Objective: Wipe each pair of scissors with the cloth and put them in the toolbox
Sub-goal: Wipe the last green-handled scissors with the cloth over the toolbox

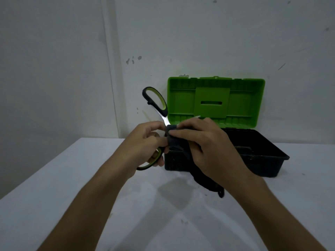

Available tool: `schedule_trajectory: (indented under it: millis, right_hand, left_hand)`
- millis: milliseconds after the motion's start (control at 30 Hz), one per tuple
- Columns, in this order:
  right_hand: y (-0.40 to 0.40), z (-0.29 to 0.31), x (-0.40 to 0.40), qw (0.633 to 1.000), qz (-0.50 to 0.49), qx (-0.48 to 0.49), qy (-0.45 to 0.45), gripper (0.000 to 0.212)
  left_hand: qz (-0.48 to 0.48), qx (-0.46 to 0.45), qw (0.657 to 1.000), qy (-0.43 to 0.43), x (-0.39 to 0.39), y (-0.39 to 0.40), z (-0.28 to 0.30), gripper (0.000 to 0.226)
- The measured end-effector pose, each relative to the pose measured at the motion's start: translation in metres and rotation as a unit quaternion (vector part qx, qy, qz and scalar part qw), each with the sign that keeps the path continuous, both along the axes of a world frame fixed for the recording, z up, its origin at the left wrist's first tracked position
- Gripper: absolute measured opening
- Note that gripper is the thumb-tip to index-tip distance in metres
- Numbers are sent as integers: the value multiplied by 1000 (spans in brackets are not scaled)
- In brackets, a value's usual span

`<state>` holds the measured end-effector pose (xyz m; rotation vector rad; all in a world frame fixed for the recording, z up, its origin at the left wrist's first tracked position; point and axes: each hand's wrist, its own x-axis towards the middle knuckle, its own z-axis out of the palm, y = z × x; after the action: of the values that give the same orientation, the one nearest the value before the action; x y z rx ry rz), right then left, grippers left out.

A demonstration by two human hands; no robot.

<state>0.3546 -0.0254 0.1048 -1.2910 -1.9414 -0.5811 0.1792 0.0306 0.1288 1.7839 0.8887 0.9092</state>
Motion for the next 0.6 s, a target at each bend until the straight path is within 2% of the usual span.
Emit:
schedule_trajectory:
  millis: [100,233,333,433,600]
  right_hand:
    - [4,-4,2,1000,3,-15,-3,39]
    - [2,-2,14,996,2,-93,-6,43]
    - [-1,3,21,998,-6,-60,-10,43]
    - [3,2,13,1000,-1,-21,-5,43]
    - [2,2,18,994,26,-102,-35,49]
  left_hand:
    - [6,-39,999,-36,-10,2,5,8]
    - [48,-50,996,-61,-19,11,4,13]
    - [64,-36,996,-50,-21,15,2,12]
    - [32,-33,998,-37,-14,10,2,10]
    - [28,-49,995,-77,-18,9,6,15]
